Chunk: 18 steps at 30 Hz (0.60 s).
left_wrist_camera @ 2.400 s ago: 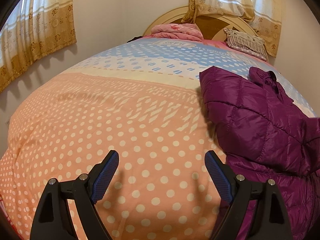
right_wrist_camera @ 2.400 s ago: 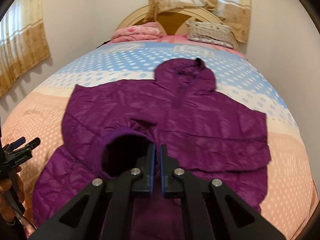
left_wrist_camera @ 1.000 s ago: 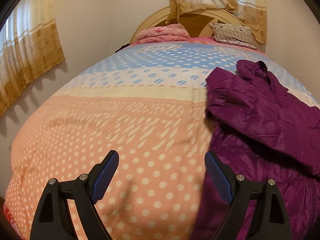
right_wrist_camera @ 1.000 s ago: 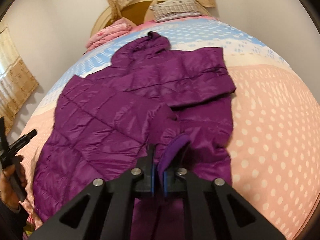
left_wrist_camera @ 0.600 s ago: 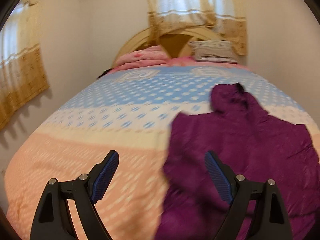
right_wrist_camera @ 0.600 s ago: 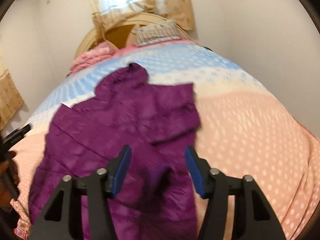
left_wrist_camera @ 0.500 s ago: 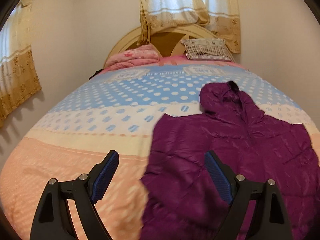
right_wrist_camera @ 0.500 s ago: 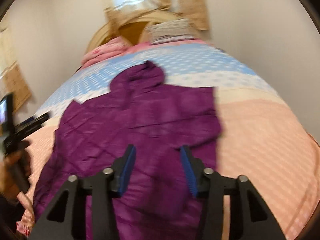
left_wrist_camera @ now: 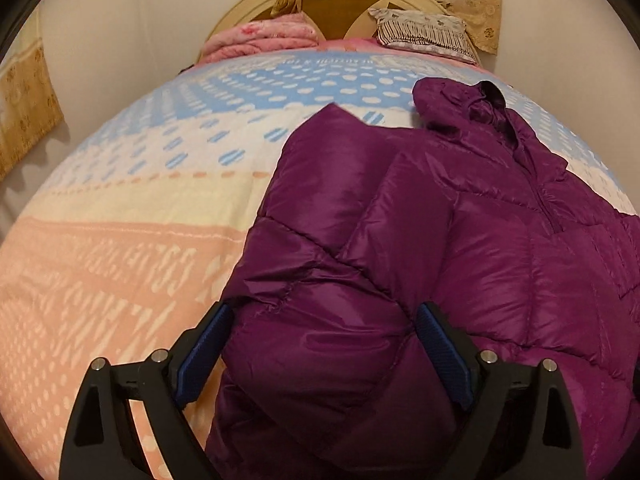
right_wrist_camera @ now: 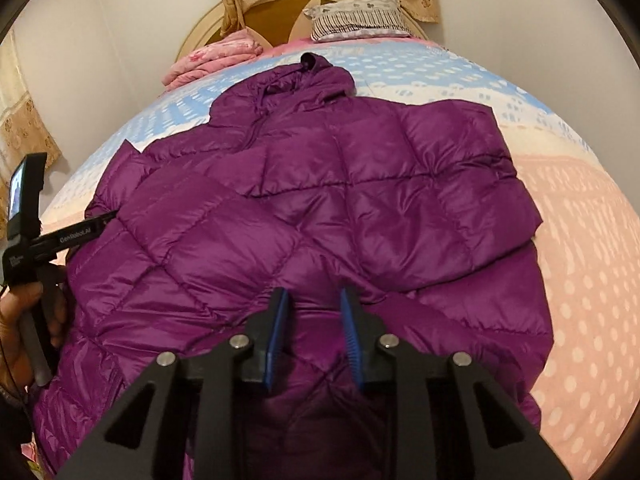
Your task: Fold large clothes
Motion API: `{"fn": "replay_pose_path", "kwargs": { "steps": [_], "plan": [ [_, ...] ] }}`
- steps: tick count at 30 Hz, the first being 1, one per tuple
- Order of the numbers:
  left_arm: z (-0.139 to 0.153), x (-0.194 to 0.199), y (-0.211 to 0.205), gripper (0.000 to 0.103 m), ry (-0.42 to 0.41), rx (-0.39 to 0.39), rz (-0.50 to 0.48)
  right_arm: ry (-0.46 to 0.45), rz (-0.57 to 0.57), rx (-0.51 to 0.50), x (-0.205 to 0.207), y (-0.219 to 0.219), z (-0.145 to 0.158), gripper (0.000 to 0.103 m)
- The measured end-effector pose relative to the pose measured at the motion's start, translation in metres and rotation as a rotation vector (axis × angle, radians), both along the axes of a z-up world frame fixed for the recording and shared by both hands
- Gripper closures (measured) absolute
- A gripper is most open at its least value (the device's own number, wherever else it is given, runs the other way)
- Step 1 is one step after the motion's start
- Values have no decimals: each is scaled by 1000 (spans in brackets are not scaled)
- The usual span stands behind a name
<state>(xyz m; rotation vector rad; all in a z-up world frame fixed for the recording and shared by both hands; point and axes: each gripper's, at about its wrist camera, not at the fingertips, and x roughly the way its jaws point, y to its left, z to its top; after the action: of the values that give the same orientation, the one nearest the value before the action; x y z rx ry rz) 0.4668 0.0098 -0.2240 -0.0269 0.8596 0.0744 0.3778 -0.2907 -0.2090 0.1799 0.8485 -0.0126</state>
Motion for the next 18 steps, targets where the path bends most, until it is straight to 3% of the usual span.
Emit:
{"fn": "replay_pose_path", "kwargs": {
  "steps": [6, 11, 15, 18],
  "plan": [
    [12, -7, 1, 8, -6, 22, 33, 7, 14, -11, -4, 2, 7, 74],
    [72, -34, 9, 8, -164, -35, -22, -181, -19, -18, -25, -21, 73, 64],
    [93, 5, 11, 8, -212, -15, 16, -225, -130, -33, 16, -66, 94, 64],
    [72, 47, 20, 8, -141, -42, 80, -201, -181, -24, 55, -97, 85, 64]
  ]
}}
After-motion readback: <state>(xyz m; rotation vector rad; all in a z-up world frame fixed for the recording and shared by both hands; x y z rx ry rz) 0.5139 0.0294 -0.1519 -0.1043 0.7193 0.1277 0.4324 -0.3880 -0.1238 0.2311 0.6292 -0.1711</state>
